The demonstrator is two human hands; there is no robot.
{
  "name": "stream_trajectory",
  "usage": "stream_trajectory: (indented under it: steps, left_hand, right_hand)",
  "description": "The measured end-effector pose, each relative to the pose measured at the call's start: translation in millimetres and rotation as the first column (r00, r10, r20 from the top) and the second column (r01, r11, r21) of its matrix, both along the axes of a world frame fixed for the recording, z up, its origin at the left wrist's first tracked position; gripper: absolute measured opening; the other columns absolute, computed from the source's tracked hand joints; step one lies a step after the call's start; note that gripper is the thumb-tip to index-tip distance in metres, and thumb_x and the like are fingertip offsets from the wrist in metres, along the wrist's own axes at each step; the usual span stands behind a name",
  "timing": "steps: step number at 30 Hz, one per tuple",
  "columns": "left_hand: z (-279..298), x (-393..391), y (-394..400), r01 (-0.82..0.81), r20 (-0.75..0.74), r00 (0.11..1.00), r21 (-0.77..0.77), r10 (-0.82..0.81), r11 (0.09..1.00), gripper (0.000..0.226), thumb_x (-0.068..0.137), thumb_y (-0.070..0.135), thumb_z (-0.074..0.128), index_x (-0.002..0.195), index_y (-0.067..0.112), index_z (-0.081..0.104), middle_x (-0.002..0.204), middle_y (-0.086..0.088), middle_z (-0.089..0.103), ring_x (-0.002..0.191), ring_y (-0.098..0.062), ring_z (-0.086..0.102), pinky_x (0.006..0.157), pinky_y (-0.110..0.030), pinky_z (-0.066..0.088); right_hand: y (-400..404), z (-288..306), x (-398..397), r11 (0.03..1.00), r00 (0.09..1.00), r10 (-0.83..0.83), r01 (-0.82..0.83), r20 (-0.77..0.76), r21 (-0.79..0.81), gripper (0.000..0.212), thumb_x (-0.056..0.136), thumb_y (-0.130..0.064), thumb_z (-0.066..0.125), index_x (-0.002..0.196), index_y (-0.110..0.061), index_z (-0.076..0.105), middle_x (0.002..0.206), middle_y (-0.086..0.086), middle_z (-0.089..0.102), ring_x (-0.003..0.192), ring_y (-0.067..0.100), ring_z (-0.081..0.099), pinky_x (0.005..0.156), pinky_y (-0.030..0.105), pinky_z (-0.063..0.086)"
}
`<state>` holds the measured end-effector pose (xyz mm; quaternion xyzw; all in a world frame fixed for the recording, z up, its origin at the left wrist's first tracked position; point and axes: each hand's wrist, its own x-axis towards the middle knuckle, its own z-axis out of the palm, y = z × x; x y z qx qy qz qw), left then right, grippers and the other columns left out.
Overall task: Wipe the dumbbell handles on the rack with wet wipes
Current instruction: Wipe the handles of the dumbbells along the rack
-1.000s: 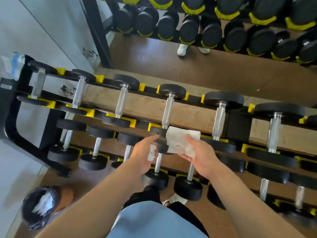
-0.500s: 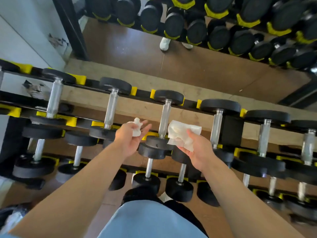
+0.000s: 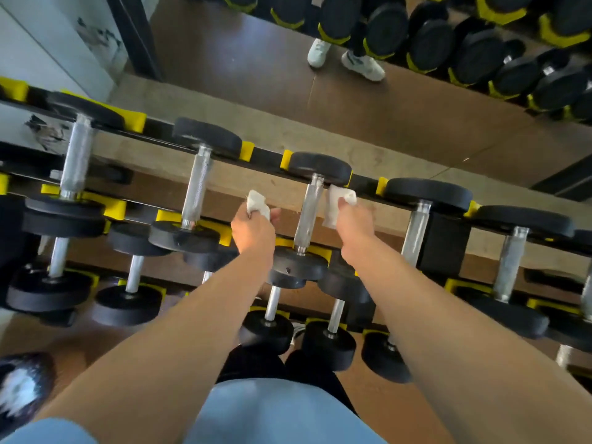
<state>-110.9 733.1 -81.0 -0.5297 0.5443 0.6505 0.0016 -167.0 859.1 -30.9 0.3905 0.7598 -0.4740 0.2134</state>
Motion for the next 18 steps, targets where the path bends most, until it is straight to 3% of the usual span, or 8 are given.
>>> stream_trajectory:
  steps: [3,5,8,11,12,15,16,18]
  left_hand:
    - [-8.2,-3.2,21.9,0.072,0.113,0.992,-0.141,-0.057,0.987,0.038,0.1,0.029,0.041,0.134,0.022,0.055,0.119,-0.004,0.067,0.112,-0.028,0.061,0.1,-0.044,0.05]
    - [-8.6,-2.5,29.4,0.141,0.194,0.976,-0.226,-0.097,0.964,0.036,0.102,0.025,0.046,0.137,0.016,0.049,0.126,-0.009,0.062,0.117,-0.029,0.058,0.098,-0.042,0.048]
    - [-10.3,-2.5,31.4,0.132,0.154,0.984,-0.282,-0.091,0.95,0.035,0.095,0.025,0.057,0.128,0.016,0.048,0.119,-0.009,0.062,0.111,-0.03,0.06,0.091,-0.042,0.05]
    - [-10.5,-1.9,32.0,0.105,0.123,0.99,-0.31,-0.07,0.945,0.027,0.097,0.038,0.056,0.114,0.017,0.052,0.099,-0.002,0.06,0.097,-0.026,0.061,0.076,-0.035,0.045]
    - [-10.2,-1.6,32.8,0.074,0.11,0.993,-0.311,-0.041,0.948,0.029,0.099,0.043,0.052,0.112,0.017,0.053,0.097,-0.001,0.059,0.095,-0.026,0.06,0.075,-0.034,0.043]
    - [-5.9,-2.2,35.4,-0.05,0.081,0.994,-0.273,0.075,0.961,0.043,0.104,0.047,0.036,0.135,0.02,0.048,0.113,-0.008,0.062,0.106,-0.026,0.06,0.085,-0.037,0.047]
    - [-7.2,-1.4,36.0,-0.068,0.085,0.992,-0.266,0.093,0.962,0.043,0.105,0.044,0.033,0.142,0.023,0.041,0.123,-0.01,0.06,0.111,-0.027,0.059,0.089,-0.039,0.049]
    - [-6.9,0.6,36.1,-0.101,0.061,0.991,-0.259,0.12,0.961,0.043,0.106,0.034,0.029,0.149,0.035,0.029,0.138,-0.01,0.055,0.116,-0.029,0.059,0.093,-0.041,0.051]
  right_hand:
    - [-23.5,-2.7,-13.1,0.998,0.997,0.063,-0.063,-0.04,0.018,0.019,0.104,-0.037,0.043,0.102,-0.02,0.052,0.088,0.0,0.052,0.077,0.019,0.049,0.076,0.032,0.037]
    - [-28.9,-8.4,-4.9,0.953,0.955,0.273,-0.251,-0.119,0.171,0.023,0.105,-0.027,0.043,0.108,-0.014,0.061,0.099,0.004,0.059,0.094,0.025,0.059,0.075,0.031,0.039]
    - [-12.9,-15.5,34.0,0.713,0.724,0.668,-0.559,-0.169,0.423,0.031,0.101,-0.016,0.046,0.13,-0.017,0.059,0.115,0.007,0.067,0.106,0.026,0.063,0.083,0.034,0.049]
    - [8.0,-17.7,55.9,0.505,0.552,0.834,-0.758,-0.004,0.412,0.025,0.099,-0.011,0.047,0.115,-0.016,0.066,0.106,0.009,0.07,0.099,0.031,0.065,0.077,0.034,0.049]
    - [13.2,-18.2,55.0,0.522,0.572,0.819,-0.776,0.044,0.354,0.021,0.1,-0.013,0.047,0.107,-0.014,0.067,0.099,0.01,0.069,0.093,0.031,0.064,0.069,0.03,0.047]
    - [13.0,-9.4,37.9,0.837,0.854,0.518,-0.497,-0.041,0.23,0.025,0.104,-0.024,0.045,0.11,-0.012,0.066,0.099,0.008,0.066,0.097,0.028,0.063,0.071,0.031,0.045]
    - [9.9,-4.5,32.2,0.863,0.874,0.47,-0.427,-0.12,0.269,0.028,0.105,-0.025,0.043,0.121,-0.013,0.063,0.108,0.006,0.066,0.106,0.025,0.062,0.079,0.031,0.045]
    - [0.1,5.7,24.0,0.785,0.762,0.598,-0.494,-0.248,0.373,0.035,0.106,-0.019,0.042,0.139,-0.017,0.053,0.128,0.002,0.062,0.121,0.019,0.055,0.092,0.027,0.042]
